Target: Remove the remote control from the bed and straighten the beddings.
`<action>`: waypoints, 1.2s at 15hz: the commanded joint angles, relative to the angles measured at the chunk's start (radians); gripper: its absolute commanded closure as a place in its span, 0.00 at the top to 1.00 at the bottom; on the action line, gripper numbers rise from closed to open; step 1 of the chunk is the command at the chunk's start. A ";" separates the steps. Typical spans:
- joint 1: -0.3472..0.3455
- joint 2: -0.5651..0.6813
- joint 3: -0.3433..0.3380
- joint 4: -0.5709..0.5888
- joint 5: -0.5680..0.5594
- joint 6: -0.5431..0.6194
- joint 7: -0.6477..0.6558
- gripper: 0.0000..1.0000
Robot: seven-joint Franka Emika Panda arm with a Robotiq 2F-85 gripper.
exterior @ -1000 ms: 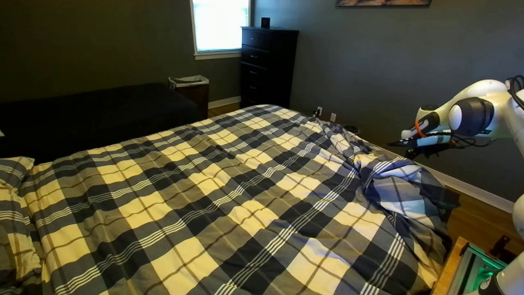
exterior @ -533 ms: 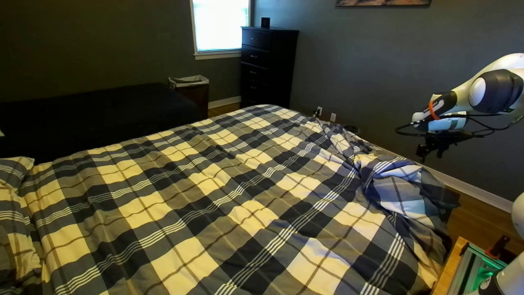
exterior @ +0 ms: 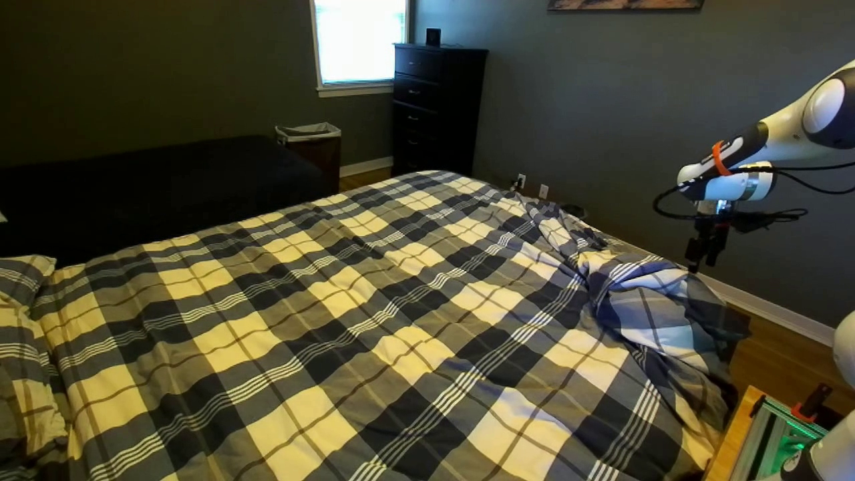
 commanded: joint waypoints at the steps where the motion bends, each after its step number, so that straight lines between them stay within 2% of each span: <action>1: 0.011 -0.078 0.010 -0.103 0.026 -0.124 -0.133 1.00; 3: 0.022 -0.095 0.007 -0.119 0.024 -0.218 -0.200 1.00; 9: 0.083 -0.112 -0.031 -0.156 -0.006 -0.351 -0.261 1.00; 12: 0.113 -0.114 -0.057 -0.178 -0.033 -0.359 -0.262 1.00; 17: 0.176 -0.093 -0.098 -0.203 -0.095 -0.290 -0.191 1.00; 18: 0.189 -0.089 -0.105 -0.208 -0.104 -0.272 -0.170 0.75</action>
